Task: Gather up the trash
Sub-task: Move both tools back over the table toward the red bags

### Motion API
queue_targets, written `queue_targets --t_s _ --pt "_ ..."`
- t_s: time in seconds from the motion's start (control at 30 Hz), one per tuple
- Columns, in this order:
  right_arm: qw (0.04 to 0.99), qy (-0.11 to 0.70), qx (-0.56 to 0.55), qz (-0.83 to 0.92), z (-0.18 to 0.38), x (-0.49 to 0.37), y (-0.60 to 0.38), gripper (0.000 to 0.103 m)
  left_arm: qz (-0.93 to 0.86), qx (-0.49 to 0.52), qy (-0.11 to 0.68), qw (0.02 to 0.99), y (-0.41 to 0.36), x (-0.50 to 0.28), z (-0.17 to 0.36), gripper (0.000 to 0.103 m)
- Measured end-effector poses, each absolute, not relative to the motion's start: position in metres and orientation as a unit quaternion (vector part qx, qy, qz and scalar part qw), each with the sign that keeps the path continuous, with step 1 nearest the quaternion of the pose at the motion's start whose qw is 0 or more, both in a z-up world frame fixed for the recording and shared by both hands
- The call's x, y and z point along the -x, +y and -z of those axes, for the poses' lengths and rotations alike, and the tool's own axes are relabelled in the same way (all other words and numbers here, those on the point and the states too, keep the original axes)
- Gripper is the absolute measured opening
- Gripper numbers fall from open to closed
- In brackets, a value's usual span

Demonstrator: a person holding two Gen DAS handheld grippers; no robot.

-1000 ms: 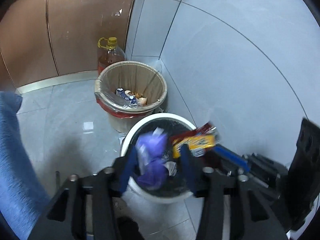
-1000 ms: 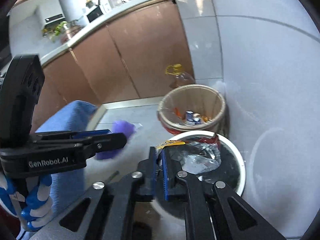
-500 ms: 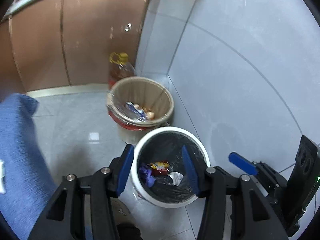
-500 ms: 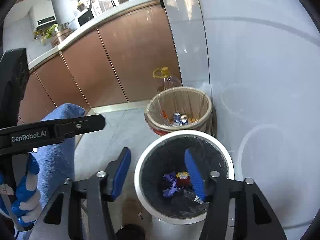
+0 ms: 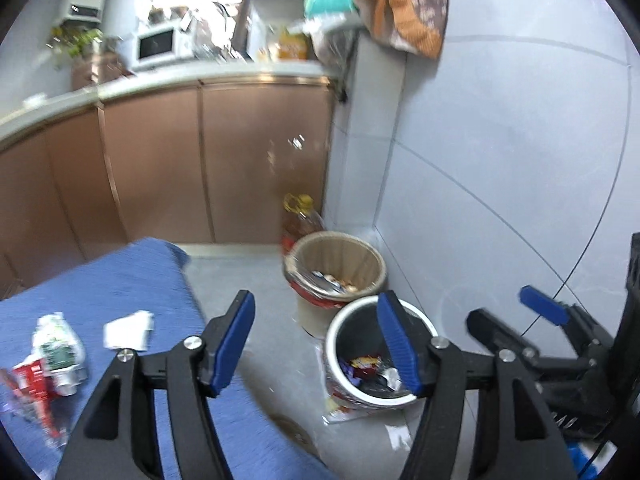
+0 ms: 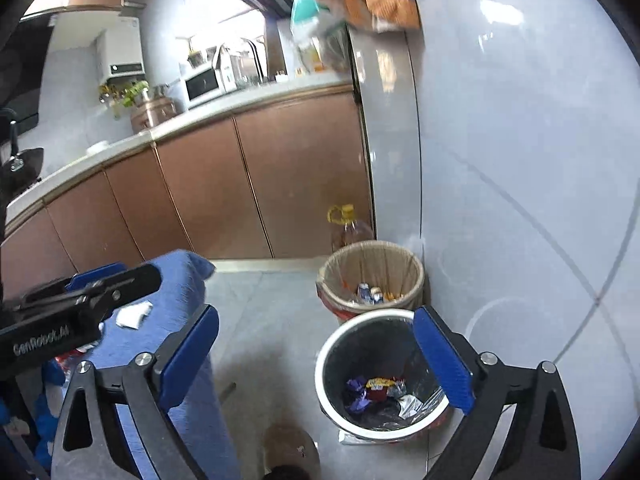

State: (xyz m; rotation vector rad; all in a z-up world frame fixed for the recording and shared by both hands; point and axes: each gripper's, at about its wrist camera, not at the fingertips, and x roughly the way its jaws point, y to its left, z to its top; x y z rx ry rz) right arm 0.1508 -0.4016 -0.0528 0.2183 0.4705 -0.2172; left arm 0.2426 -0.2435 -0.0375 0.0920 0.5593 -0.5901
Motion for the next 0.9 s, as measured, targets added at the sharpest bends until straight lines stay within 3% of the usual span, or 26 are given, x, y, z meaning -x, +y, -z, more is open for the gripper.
queue_targets --t_s 0.4,0.9 --pt "0.986 0.144 -0.040 0.073 -0.014 -0.097 -0.323 0.103 0.197 -0.008 0.177 0.964 -0.144 -0.175 -0.009 0.065" --pt "0.995 0.093 -0.005 0.023 -0.047 -0.033 -0.246 0.103 0.136 0.011 0.114 0.984 -0.071 -0.092 -0.035 0.065"
